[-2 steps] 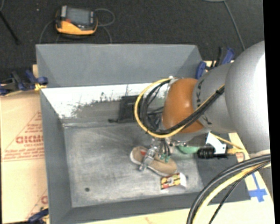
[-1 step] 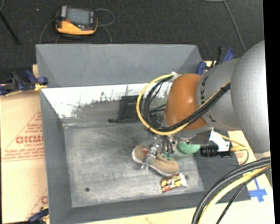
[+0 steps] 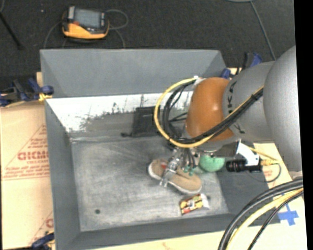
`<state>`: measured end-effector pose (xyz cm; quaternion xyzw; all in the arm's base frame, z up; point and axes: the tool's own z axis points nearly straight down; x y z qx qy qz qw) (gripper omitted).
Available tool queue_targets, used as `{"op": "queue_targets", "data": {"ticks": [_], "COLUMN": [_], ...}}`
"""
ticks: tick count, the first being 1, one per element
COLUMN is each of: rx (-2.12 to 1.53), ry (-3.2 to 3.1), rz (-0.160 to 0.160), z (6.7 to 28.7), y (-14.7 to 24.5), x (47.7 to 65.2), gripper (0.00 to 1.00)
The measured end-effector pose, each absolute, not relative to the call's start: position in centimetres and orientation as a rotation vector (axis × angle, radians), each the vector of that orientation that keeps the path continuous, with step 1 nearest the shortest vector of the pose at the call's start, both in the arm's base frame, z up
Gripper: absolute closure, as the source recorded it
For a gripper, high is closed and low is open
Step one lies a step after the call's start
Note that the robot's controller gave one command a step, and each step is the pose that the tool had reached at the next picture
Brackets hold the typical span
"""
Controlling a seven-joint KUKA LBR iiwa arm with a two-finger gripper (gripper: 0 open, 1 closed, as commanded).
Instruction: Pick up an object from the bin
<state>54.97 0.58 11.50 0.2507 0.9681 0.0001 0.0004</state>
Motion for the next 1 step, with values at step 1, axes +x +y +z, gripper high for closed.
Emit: {"op": "queue_targets", "data": {"ticks": [1], "rx": [0.785], "ry": [3.038], "rz": [0.001], "z": [12.67], "y": [0.55], "x": [55.0], "gripper": [1.0]}}
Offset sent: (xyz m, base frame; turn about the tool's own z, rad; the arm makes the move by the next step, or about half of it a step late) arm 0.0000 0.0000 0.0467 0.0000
